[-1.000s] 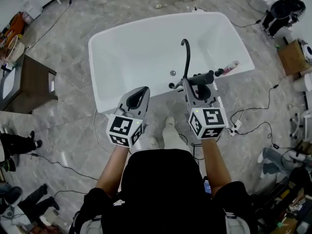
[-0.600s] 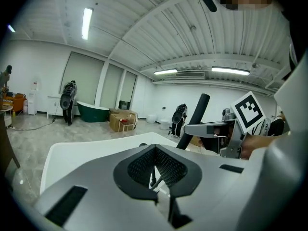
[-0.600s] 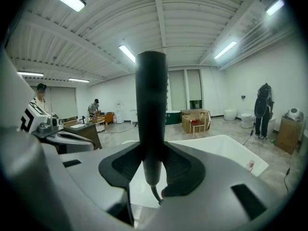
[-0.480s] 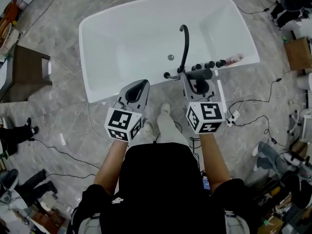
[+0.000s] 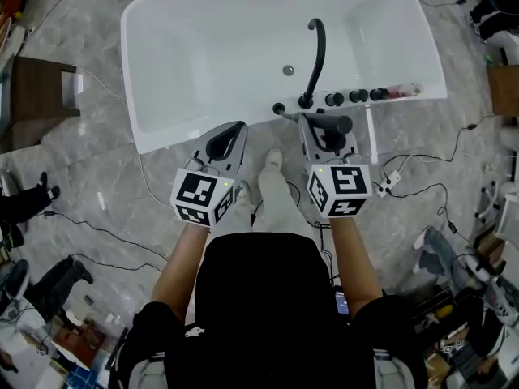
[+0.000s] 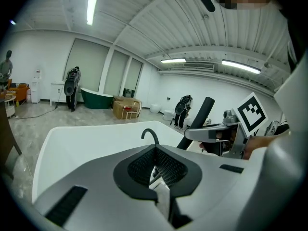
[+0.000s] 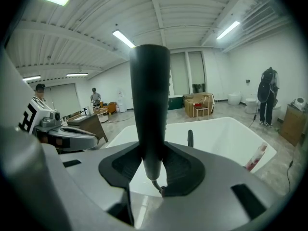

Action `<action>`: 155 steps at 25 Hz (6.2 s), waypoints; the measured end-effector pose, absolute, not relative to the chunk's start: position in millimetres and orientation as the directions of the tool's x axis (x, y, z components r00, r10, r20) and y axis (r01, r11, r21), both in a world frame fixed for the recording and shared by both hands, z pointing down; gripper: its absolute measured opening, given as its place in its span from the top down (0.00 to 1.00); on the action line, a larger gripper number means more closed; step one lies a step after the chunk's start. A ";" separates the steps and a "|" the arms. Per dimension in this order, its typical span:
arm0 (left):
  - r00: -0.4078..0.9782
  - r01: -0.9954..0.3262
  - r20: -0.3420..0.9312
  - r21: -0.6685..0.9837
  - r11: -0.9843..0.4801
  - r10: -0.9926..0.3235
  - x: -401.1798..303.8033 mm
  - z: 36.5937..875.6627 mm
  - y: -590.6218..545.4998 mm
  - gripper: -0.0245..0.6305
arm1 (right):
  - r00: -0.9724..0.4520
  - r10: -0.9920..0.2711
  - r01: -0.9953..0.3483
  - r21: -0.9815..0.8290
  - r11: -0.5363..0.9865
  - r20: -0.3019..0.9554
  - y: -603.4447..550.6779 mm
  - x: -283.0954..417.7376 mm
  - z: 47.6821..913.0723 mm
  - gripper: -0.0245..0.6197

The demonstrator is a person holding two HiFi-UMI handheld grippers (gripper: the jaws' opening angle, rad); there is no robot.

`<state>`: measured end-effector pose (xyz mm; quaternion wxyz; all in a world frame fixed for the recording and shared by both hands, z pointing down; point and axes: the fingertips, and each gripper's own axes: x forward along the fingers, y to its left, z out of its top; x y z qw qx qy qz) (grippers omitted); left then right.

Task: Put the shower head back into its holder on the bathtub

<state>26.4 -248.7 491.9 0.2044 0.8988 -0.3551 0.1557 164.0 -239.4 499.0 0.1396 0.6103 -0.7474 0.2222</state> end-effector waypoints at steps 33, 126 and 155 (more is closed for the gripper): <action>0.646 -0.742 0.605 0.353 -0.571 -0.466 34.0 661.1 -291.4 0.94 | -0.254 -0.634 -0.956 -0.089 0.280 0.730 -306.5 140.9 731.8 0.75; 0.796 -0.585 0.260 0.097 -0.805 -0.547 -93.4 374.9 -158.1 0.94 | -0.090 -0.935 -0.996 -0.008 0.093 0.344 -127.7 36.2 387.3 0.93; 0.778 -0.627 0.041 0.012 -0.779 -0.627 -33.3 240.3 -101.5 0.94 | -0.184 -0.981 -0.983 -0.004 0.184 0.063 -79.8 83.0 243.1 0.93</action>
